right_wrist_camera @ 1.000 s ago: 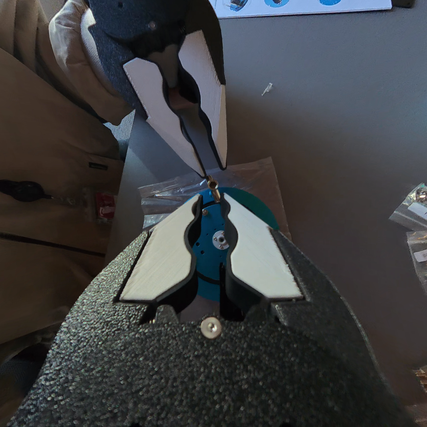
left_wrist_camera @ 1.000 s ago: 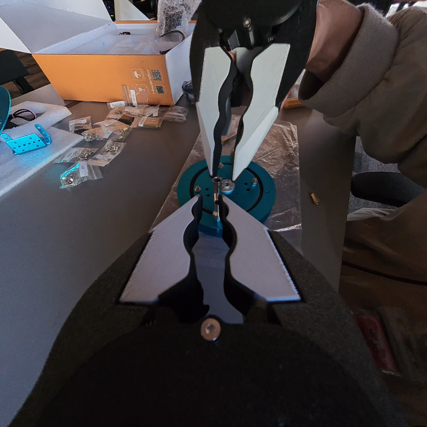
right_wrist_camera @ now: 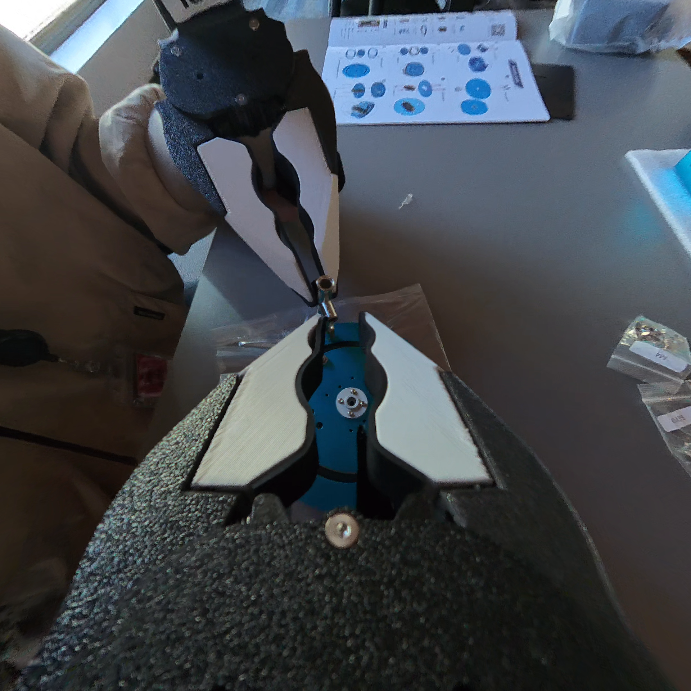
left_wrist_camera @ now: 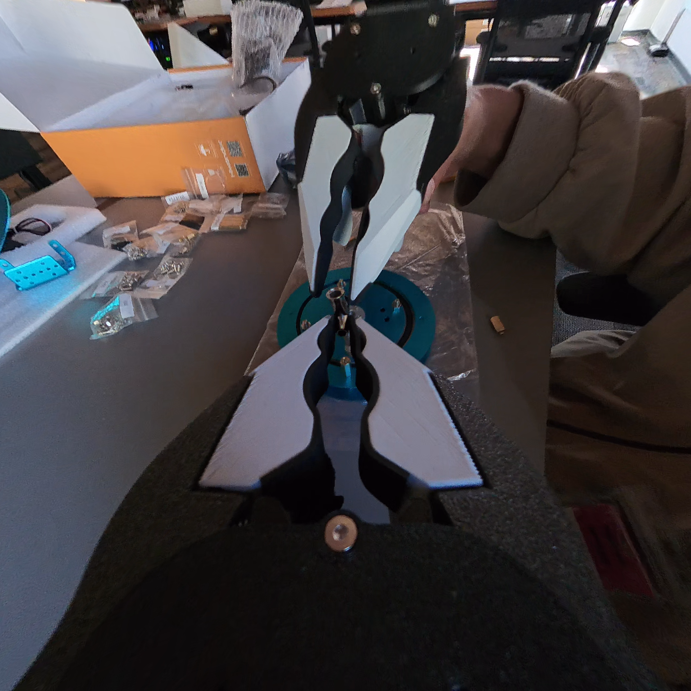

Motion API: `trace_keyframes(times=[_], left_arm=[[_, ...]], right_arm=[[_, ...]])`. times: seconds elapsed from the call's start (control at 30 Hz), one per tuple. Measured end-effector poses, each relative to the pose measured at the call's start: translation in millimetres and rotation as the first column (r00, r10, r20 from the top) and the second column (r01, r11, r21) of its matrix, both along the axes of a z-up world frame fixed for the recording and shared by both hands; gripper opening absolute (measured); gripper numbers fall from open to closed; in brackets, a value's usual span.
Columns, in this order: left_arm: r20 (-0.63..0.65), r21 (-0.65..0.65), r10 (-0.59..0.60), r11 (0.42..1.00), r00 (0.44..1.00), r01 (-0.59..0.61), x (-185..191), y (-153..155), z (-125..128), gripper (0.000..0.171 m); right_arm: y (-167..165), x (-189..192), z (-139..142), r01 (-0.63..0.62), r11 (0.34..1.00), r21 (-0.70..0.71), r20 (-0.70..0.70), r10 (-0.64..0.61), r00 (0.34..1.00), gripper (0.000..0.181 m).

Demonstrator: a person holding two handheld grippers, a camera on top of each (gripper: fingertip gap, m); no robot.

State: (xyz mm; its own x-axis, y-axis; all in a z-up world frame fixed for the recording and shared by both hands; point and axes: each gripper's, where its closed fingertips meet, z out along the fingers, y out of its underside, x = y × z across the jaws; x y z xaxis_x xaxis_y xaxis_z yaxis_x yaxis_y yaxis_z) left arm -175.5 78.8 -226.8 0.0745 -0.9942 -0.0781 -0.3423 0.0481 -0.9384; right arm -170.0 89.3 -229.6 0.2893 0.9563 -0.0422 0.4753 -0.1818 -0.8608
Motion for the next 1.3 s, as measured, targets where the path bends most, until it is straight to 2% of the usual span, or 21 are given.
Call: trace_keyframes(times=[0.03,0.17,0.27,0.37,0.5,0.53,0.6,0.77,0.83,0.9,1.0,1.17,1.3], left_arm=[[0.019,0.002,-0.002,1.0,1.0,0.002,0,-1,4,0.005],[0.147,-0.023,0.013,1.0,0.989,-0.01,-4,0,32,0.005],[0.342,-0.117,0.084,0.992,0.936,-0.046,-12,10,67,0.005],[0.557,-0.251,0.15,0.968,0.817,-0.007,-23,15,99,0.005],[0.689,-0.376,0.21,0.922,0.694,0.095,-27,17,113,0.005],[0.715,-0.408,0.232,0.904,0.66,0.124,-28,18,116,0.004],[0.748,-0.448,0.273,0.88,0.605,0.158,-32,20,119,0.004],[0.766,-0.475,0.308,0.862,0.564,0.175,-27,12,118,0.004],[0.76,-0.477,0.316,0.865,0.568,0.156,-21,9,115,0.004],[0.773,-0.462,0.3,0.87,0.559,0.173,-19,2,117,0.004],[0.775,-0.429,0.269,0.889,0.572,0.163,-17,-4,120,0.004],[0.775,-0.403,0.245,0.902,0.582,0.158,-21,-9,121,0.004],[0.791,-0.383,0.239,0.911,0.562,0.152,-24,-13,122,0.004]], right_arm=[[-1,1,3,0.015,1.0,0.008,-0.024,-0.015,1.0,0.016],[-5,4,16,0.098,0.995,-0.013,-0.166,-0.099,0.981,0.028],[-9,-3,39,0.129,0.985,-0.112,-0.386,-0.163,0.908,0.039],[-16,-14,72,0.065,0.971,-0.232,-0.657,-0.206,0.725,0.041],[-17,-15,107,-0.048,0.955,-0.293,-0.867,-0.244,0.435,0.037],[-16,-16,111,-0.069,0.951,-0.301,-0.889,-0.253,0.383,0.036],[-15,-19,114,-0.087,0.948,-0.305,-0.907,-0.261,0.331,0.036],[-5,-24,111,-0.061,0.935,-0.349,-0.905,-0.32,0.279,0.038],[-10,-31,113,-0.085,0.939,-0.334,-0.911,-0.299,0.284,0.03],[-10,-29,115,-0.008,0.951,-0.308,-0.912,-0.292,0.287,0.01],[-16,-27,118,0.014,0.96,-0.28,-0.918,-0.272,0.288,0.009],[-20,-31,118,0.026,0.961,-0.274,-0.906,-0.267,0.329,0.009],[-23,-32,121,-0.034,0.955,-0.295,-0.914,-0.272,0.303,0.009]])
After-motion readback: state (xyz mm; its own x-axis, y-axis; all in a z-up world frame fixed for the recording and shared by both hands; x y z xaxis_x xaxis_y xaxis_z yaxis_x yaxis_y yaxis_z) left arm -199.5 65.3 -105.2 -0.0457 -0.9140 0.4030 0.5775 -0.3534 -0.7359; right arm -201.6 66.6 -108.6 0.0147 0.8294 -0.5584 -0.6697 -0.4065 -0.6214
